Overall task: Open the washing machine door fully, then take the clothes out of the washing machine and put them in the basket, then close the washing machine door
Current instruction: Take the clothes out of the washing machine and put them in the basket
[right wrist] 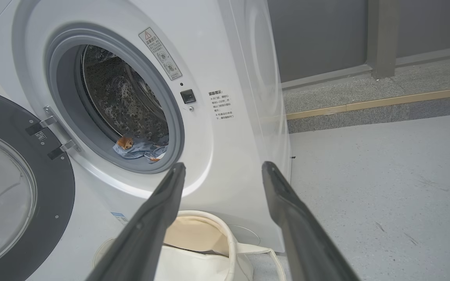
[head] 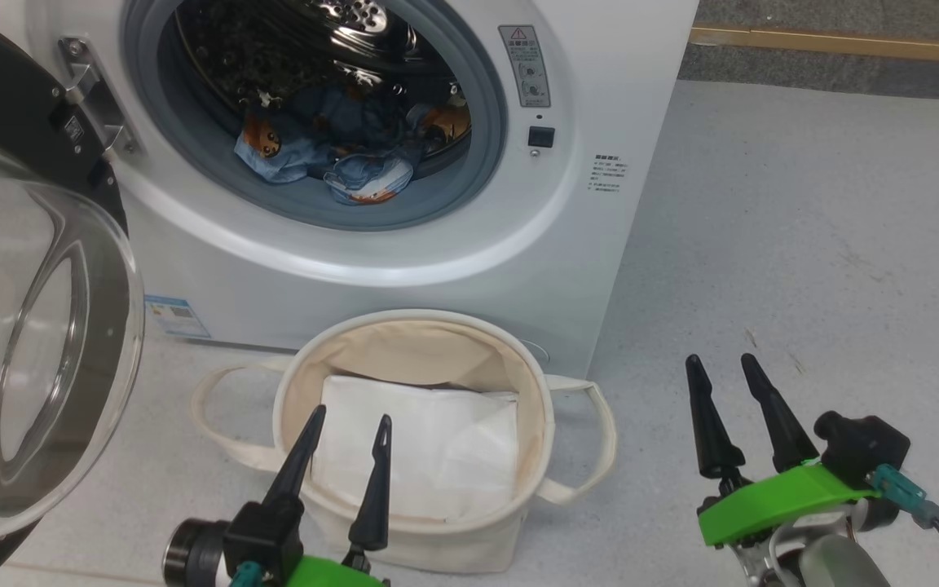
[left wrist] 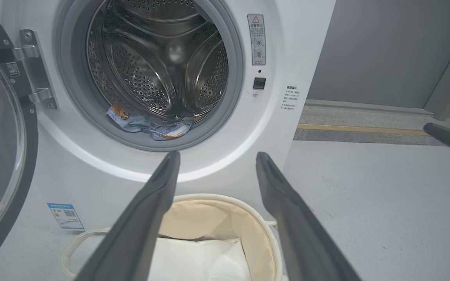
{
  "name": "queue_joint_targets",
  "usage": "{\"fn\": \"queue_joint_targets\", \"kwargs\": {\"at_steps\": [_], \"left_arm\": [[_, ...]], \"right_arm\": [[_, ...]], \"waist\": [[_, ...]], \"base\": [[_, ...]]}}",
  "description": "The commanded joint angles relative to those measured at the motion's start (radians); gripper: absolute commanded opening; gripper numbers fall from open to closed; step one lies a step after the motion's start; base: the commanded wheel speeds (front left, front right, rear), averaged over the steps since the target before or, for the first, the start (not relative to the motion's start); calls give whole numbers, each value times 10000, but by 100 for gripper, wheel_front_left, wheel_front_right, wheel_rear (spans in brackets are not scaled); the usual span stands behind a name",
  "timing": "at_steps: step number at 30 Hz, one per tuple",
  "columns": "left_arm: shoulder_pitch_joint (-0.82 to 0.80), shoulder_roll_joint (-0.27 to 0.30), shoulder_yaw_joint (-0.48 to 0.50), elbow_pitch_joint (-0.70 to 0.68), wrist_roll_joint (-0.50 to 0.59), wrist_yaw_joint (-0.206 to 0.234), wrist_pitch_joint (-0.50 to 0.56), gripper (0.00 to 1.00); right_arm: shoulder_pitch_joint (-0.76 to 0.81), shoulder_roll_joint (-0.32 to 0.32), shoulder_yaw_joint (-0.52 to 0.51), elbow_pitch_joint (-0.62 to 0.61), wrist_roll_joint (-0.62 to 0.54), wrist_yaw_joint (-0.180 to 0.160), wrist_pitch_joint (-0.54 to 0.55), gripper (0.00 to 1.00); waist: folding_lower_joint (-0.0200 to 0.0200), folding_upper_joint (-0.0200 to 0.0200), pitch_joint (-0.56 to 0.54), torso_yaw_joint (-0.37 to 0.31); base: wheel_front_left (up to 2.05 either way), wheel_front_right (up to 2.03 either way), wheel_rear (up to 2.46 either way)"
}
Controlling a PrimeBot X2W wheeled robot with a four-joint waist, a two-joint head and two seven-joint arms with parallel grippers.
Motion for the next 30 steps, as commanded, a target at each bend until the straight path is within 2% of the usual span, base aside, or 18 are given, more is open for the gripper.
{"fn": "queue_joint_targets", "kwargs": {"at_steps": [1, 19, 30], "left_arm": [[-307, -36, 289, -374, 23, 82, -122, 100], [-322, -37, 203, -392, 109, 331, -122, 100], [-961, -36, -52, -262, 461, 658, -122, 100]], "right_arm": [[-337, 22, 204, -307, -1, 10, -122, 100], [-264, 22, 500, -374, -107, 10, -122, 100], [-387, 22, 513, -780, -148, 10, -122, 100]], "waist": [[0, -1, -4, -4], [0, -1, 90, -57], [0, -1, 1089, -23]], "base": [[0, 0, 0], [0, 0, 0], [0, 0, 0]]}}
